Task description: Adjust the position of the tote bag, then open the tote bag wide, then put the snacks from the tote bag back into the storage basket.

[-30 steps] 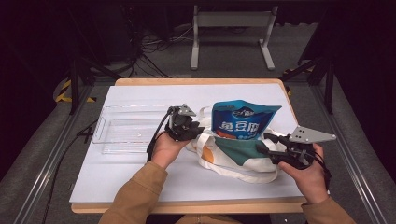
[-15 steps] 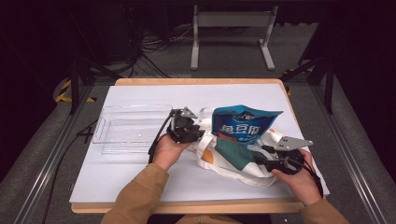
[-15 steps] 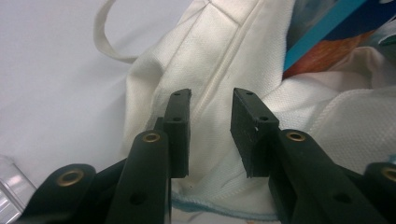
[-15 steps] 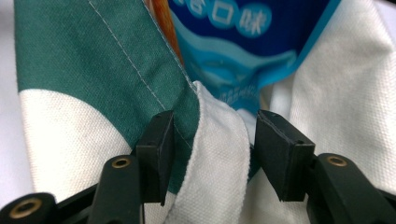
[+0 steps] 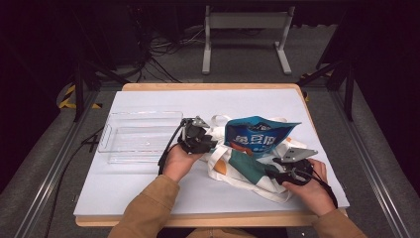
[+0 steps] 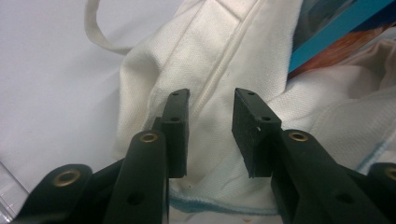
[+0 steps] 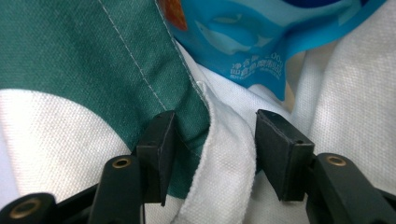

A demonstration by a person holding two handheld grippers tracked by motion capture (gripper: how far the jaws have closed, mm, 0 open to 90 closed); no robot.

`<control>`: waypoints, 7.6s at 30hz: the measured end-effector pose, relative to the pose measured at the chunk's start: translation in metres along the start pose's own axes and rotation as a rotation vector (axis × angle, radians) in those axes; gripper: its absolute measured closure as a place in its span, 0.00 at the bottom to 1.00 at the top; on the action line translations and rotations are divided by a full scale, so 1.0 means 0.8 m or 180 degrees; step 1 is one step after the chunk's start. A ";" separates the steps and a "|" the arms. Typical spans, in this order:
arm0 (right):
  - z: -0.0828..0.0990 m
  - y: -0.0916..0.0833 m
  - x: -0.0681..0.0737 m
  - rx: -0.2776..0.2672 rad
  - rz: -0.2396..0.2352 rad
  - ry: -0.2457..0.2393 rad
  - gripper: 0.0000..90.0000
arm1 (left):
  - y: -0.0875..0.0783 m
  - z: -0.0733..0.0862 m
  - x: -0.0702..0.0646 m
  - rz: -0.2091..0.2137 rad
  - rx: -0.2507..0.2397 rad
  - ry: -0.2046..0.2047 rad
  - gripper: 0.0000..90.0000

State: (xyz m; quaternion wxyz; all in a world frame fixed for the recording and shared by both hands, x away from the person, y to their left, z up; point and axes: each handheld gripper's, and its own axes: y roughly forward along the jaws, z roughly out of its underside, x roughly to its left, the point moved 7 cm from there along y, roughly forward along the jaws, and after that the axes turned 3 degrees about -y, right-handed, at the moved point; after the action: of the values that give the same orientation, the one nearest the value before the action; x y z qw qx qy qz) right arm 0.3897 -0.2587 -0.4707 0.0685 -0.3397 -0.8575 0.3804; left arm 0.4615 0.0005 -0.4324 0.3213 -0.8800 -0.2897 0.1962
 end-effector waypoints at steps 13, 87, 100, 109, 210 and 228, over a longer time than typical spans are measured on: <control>-0.044 -0.064 0.001 -0.0715 -0.0211 0.0238 0.42 | -0.049 -0.021 -0.003 0.0248 -0.0438 -0.0030 0.34; -0.056 -0.118 -0.014 -0.1233 -0.0376 0.0409 0.44 | -0.007 -0.102 -0.071 0.0815 -0.0819 0.0618 0.98; -0.056 -0.118 -0.015 -0.1237 -0.0375 0.0417 0.44 | -0.011 -0.105 -0.083 0.0911 -0.0836 0.0743 0.99; -0.055 -0.119 -0.015 -0.1249 -0.0374 0.0419 0.44 | -0.021 -0.117 -0.095 0.0975 -0.0889 0.0822 1.00; -0.050 -0.103 -0.018 -0.1311 -0.0468 0.0444 0.45 | -0.301 -0.103 0.083 0.0163 -0.1611 0.0570 0.99; -0.066 -0.111 -0.013 -0.1364 -0.0411 0.0435 0.45 | -0.314 -0.076 0.132 0.0140 -0.1538 0.0562 0.99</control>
State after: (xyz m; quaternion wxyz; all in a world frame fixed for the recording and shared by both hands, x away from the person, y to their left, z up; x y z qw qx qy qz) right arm 0.3698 -0.2762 -0.3702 0.0769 -0.3158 -0.9320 0.1606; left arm 0.4772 0.1976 -0.2352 0.1214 -0.9510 -0.2797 0.0506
